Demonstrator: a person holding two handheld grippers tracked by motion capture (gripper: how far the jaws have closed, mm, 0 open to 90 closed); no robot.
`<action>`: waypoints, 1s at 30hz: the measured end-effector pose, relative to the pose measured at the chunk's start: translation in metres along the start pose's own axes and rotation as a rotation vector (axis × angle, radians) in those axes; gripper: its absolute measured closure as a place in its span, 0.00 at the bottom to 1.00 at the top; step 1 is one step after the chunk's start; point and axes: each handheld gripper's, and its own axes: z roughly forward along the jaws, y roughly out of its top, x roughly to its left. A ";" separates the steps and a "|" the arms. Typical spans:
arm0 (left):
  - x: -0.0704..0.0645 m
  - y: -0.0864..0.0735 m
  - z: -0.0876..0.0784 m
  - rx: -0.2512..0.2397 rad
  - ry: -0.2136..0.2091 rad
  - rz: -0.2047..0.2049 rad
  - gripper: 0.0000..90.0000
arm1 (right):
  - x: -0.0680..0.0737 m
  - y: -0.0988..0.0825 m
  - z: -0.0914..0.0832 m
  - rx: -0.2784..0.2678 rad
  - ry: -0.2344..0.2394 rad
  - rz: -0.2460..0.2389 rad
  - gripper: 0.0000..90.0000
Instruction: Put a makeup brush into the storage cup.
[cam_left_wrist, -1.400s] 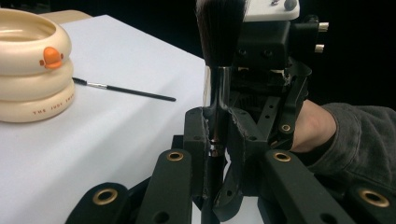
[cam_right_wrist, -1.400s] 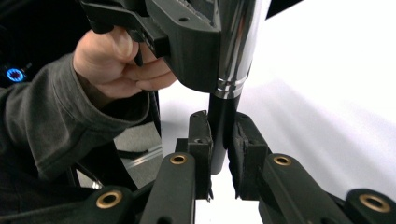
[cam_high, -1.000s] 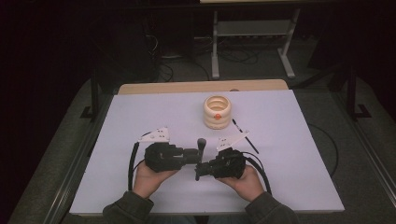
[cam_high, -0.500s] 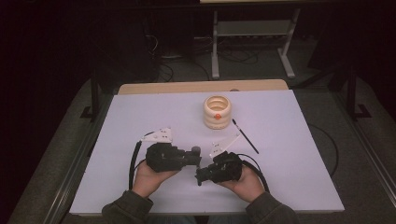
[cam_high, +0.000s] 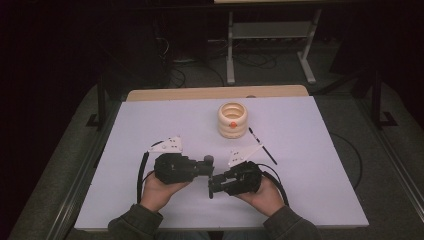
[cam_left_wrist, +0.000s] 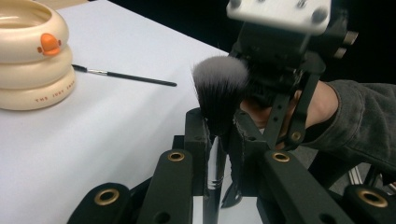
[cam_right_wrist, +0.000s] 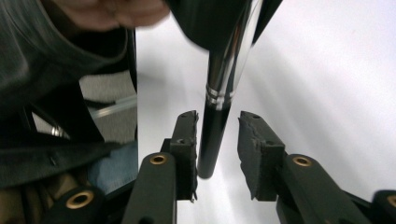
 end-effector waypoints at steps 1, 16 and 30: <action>-0.001 0.000 0.001 -0.001 0.003 -0.002 0.88 | 0.000 0.000 -0.002 -0.018 0.000 0.002 0.73; -0.003 0.005 -0.002 -0.003 -0.011 0.020 0.87 | 0.002 0.016 -0.010 -0.101 0.008 0.000 0.86; -0.001 -0.003 -0.017 0.031 0.054 0.032 0.68 | -0.009 0.003 -0.025 -0.057 -0.062 0.035 0.86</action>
